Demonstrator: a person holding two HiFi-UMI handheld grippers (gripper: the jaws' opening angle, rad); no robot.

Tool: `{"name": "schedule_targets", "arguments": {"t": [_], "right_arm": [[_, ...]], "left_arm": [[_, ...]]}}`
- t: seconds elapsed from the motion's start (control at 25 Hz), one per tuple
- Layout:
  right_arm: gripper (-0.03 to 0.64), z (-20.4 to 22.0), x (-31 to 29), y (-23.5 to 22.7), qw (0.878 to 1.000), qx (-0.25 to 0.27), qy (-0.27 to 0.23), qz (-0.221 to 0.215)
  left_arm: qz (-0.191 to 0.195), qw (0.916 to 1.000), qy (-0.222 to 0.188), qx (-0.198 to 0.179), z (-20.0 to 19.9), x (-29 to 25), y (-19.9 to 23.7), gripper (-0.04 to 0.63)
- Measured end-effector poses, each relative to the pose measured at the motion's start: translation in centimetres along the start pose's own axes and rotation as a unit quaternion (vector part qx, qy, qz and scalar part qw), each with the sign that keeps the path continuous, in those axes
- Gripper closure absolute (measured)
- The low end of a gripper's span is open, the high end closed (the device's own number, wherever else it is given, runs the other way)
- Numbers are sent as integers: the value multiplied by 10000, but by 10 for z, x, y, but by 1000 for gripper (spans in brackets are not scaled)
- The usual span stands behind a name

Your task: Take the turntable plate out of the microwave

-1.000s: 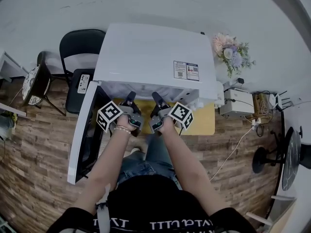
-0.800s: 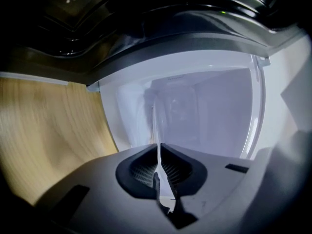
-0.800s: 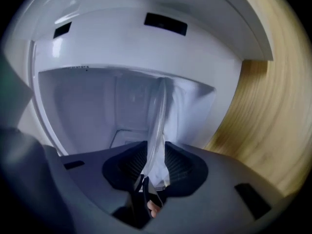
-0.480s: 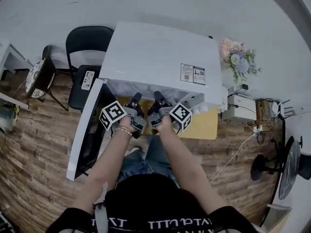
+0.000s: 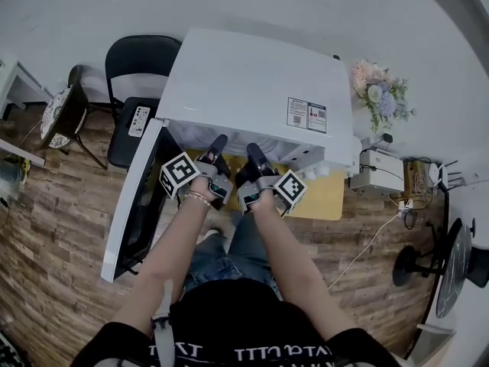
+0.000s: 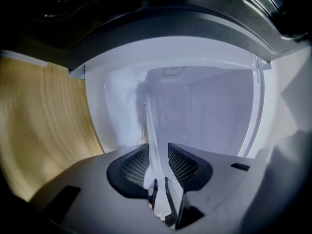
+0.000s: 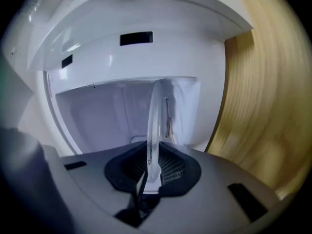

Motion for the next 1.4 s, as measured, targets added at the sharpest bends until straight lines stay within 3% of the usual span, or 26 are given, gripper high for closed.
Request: {"name": "schedule_targets", "arguments": {"t": [0.68,1.04,1.24,1.4], "right_arm": [[537,9,44,1,9962,346,599,-527],[548,11,59,-9,9936,601,954,-80],[552,16,62,-7,9913,680,1123,76],[557,9,66,-2,9931,661,952,163]], "left_arm": [[326,9990,-103,271,9,-4,13,492],[-94,9986,-182,483,19,9,23,561],[127,9990,-151,401,20,17,17,563],[275,9989,-42,368,21,24,11,563]]}}
Point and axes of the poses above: the fingertips, and each gripper's own axes: x backward along the fingers, y to its left, z out of its underside, the point moved 8 cm from there along x, backward along the fingers, and after that the axes turned 7 degrees about x, right-handed, at the moved point
